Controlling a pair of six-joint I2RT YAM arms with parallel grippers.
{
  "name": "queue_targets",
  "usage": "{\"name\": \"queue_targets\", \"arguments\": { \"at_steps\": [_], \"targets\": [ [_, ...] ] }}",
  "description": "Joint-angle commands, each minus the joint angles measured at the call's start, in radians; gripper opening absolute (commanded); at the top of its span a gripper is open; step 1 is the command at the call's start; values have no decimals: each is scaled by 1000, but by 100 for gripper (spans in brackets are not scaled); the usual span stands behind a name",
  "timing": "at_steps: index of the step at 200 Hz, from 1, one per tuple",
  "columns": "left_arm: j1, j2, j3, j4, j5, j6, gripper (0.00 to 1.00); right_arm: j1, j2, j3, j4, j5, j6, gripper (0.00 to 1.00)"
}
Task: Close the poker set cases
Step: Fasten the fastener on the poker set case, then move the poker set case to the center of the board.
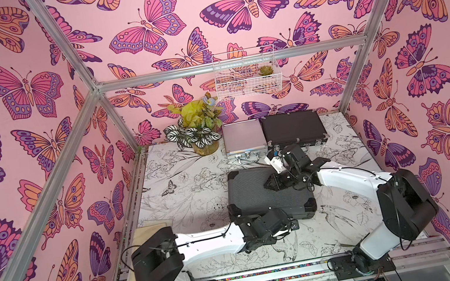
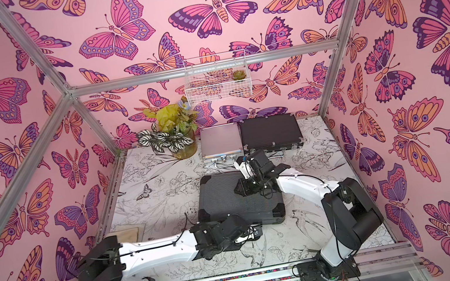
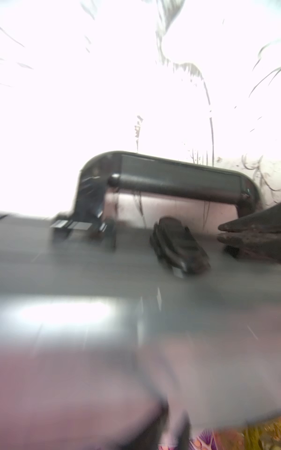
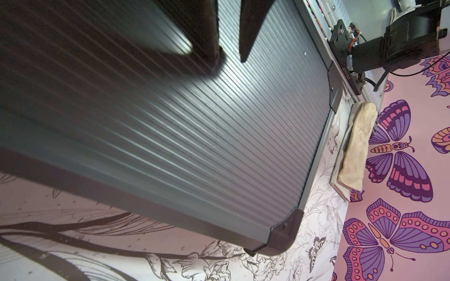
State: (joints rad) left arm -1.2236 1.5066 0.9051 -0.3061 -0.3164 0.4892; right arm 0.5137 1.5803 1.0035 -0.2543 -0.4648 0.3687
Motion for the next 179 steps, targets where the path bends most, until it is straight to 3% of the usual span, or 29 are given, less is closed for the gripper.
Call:
{"name": "queue_targets", "arguments": {
  "at_steps": [1, 35, 81, 100, 112, 134, 172, 175, 179],
  "targets": [
    [39, -65, -38, 6, 63, -55, 1, -17, 66, -40, -160, 138, -3, 20],
    [141, -165, -47, 40, 186, -199, 2, -17, 69, -39, -161, 137, -3, 20],
    [262, -300, -102, 151, 182, -436, 11, -17, 57, -36, -163, 135, 2, 20],
    [336, -347, -123, 169, 178, -573, 22, -17, 48, -32, -169, 136, 3, 21],
    [378, -373, -135, 165, 174, -652, 36, -17, 41, -31, -170, 137, 6, 21],
    [437, -409, -150, 150, 185, -749, 51, -20, 24, -28, -171, 143, 16, 22],
    [537, -388, -119, 74, 260, -853, 67, -40, -40, -20, -184, 177, 37, 41],
    [542, -386, -117, 73, 262, -860, 72, -42, -46, -20, -187, 181, 39, 43],
    [549, -383, -116, 72, 269, -867, 91, -46, -55, -21, -190, 187, 40, 45]
  ]
}}
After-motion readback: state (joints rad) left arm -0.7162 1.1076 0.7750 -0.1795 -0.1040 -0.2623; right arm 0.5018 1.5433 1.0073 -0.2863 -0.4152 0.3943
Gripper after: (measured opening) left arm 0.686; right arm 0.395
